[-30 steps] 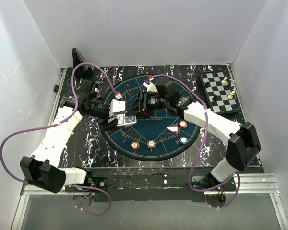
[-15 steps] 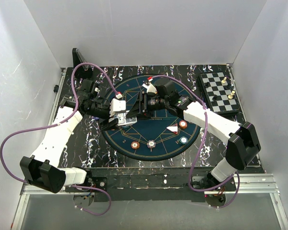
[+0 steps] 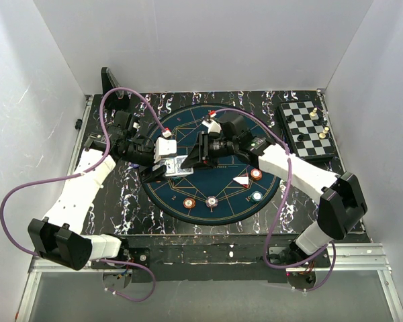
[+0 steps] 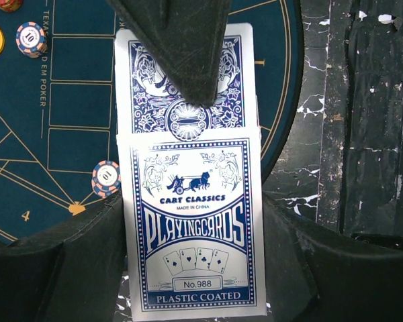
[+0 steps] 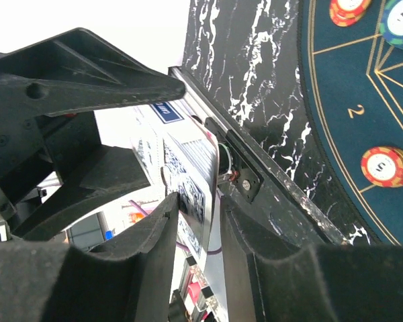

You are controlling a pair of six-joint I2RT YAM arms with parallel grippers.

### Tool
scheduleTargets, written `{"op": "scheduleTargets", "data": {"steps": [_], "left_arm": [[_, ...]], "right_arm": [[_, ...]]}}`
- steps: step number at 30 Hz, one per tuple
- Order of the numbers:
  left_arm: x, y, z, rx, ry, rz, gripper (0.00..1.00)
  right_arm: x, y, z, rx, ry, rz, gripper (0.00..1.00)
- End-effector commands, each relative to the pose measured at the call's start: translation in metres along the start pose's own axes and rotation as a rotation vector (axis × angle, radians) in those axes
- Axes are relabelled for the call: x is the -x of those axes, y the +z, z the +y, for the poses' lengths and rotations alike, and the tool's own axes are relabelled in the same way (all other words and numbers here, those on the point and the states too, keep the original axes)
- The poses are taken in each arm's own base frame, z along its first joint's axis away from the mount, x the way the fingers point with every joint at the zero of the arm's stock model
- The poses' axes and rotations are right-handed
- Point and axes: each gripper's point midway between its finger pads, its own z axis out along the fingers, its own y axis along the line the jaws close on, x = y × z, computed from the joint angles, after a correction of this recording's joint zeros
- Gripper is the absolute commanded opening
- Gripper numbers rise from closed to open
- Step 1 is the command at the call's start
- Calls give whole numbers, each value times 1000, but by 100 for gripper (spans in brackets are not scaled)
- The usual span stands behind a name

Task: Distribute texas hold em gaming equipment

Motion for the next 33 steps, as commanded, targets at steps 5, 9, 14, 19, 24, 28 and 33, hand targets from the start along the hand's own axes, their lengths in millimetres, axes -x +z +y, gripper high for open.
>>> {"op": "scheduleTargets", "data": {"steps": [5,9,14,19,24,28,33], "left_arm": [[25,-8,5,26,51,-75,0],[26,-8,4,20,45,-81,0],[27,-5,0,3,14,-100,0],[33,-1,0,-5,-26,-140,0],[42,-1,5,-2,-51,-177,0],[48,-2,10,10,-52,-189,0],[51,-4,13,18,-66,-191,0]], "right_arm": [[-1,-26,-8,-3,-6,-49,37],[2,-32,-11,-7,-4,-66,37],[5,-38,-1,27,-22,-85,41],[7,-41,17,121,-40,-99,54],[7,-36,34,204,-58,-91,58],[5,-29,42,239,-76,-79,59],[3,-19,47,264,-78,-54,57]]}}
